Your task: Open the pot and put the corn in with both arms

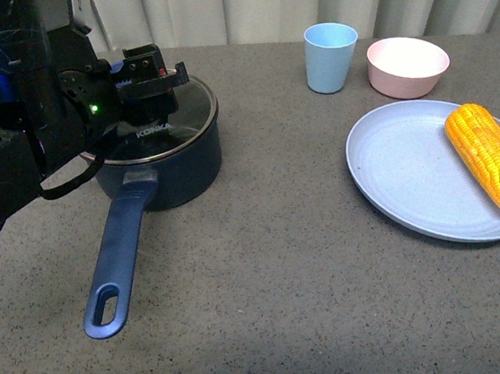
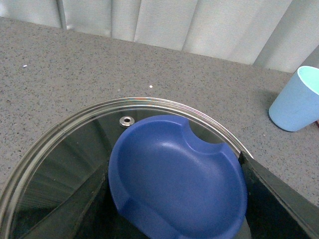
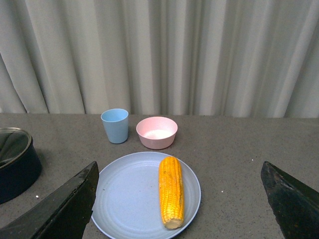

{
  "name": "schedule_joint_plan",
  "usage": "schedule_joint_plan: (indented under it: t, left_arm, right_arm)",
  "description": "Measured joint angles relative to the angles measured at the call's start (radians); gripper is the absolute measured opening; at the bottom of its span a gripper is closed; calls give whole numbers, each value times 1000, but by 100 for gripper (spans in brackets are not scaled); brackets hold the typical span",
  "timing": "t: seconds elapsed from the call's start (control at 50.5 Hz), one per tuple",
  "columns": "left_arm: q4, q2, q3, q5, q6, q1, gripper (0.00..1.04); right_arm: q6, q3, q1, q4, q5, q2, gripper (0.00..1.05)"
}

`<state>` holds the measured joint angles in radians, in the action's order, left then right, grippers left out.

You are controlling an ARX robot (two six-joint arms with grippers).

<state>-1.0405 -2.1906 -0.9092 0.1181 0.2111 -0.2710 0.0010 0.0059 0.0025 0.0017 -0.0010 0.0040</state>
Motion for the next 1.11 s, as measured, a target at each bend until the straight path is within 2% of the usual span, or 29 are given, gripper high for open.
schedule_joint_plan:
  t: [0.198, 0.317, 0.534, 0.653, 0.752, 0.97, 1.108]
  left_arm:
    - [11, 31, 14, 10, 6, 3, 60]
    - [34, 135, 36, 3, 32, 36, 59]
    - [13, 214, 37, -19, 43, 211, 59]
    - [-16, 154, 40, -24, 41, 352, 59]
    - [-56, 81, 40, -38, 39, 428, 59]
    - [-146, -60, 34, -123, 50, 461, 59]
    - [-159, -140, 20, -130, 52, 463, 59]
  right_arm:
    - [0, 0, 0, 0, 0, 0, 95]
    - [0, 0, 0, 0, 0, 0, 95]
    - [0, 0, 0, 0, 0, 0, 95]
    - [0, 0, 0, 0, 0, 0, 95]
    - [0, 0, 0, 0, 0, 0, 95]
    - [0, 0, 0, 0, 0, 0, 95]
    - [0, 0, 0, 0, 0, 0, 95]
